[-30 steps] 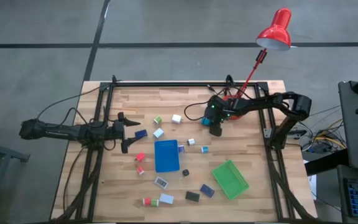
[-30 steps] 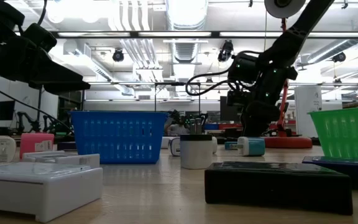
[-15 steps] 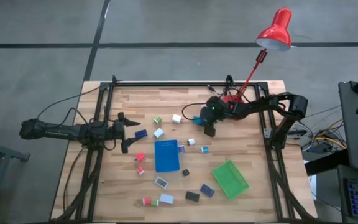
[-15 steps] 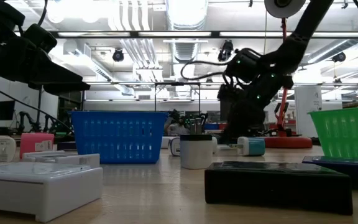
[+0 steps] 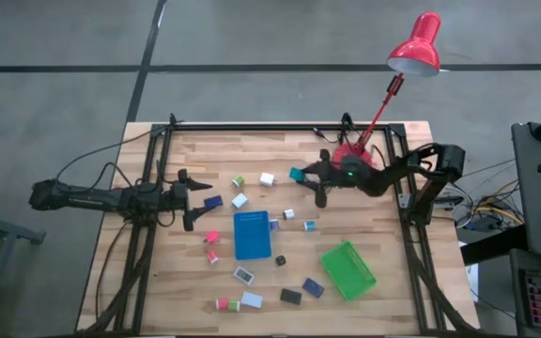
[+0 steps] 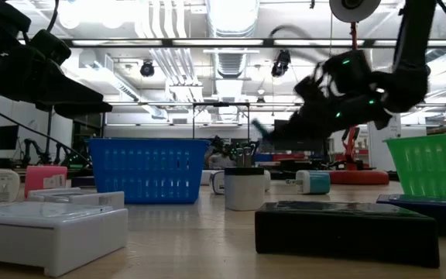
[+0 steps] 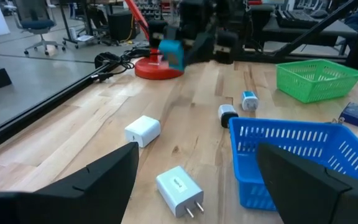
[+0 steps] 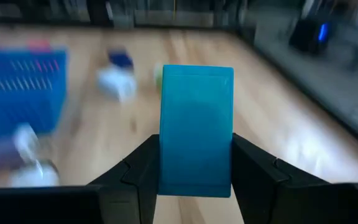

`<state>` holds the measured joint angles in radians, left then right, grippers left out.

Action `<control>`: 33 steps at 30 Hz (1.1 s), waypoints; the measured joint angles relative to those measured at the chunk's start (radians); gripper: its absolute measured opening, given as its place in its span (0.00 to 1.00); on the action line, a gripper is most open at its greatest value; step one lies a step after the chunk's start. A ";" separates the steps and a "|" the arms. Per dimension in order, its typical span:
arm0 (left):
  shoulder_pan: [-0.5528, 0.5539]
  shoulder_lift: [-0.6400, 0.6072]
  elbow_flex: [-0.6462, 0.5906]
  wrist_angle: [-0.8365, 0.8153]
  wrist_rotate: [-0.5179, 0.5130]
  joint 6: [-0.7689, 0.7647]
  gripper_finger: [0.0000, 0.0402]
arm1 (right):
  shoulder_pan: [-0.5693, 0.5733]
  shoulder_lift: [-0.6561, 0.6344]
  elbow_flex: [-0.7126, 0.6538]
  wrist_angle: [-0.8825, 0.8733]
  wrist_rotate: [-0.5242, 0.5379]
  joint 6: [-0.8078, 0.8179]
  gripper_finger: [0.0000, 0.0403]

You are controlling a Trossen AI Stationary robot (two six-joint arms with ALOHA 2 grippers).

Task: Pick & Place Office items
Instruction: Put the blue digital clock into the blue bin

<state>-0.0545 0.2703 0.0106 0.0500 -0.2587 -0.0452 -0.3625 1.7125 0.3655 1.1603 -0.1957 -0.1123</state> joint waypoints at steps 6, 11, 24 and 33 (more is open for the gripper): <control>0.000 0.000 -0.002 0.036 0.000 0.005 0.83 | 0.043 0.013 -0.084 0.349 -0.048 -0.031 0.37; 0.000 0.000 -0.005 0.130 0.007 0.025 0.83 | 0.073 0.026 -0.070 0.401 -0.048 -0.046 0.37; 0.000 0.158 -0.005 0.466 0.090 0.064 0.83 | 0.139 0.191 0.121 0.399 -0.095 -0.040 0.37; 0.000 0.537 -0.005 0.876 0.132 0.064 0.83 | 0.169 0.266 0.218 0.383 -0.127 -0.007 0.37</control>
<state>-0.0544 0.8076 0.0051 0.9258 -0.1265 0.0193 -0.1937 1.9780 0.5837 1.5429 -0.3225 -0.1192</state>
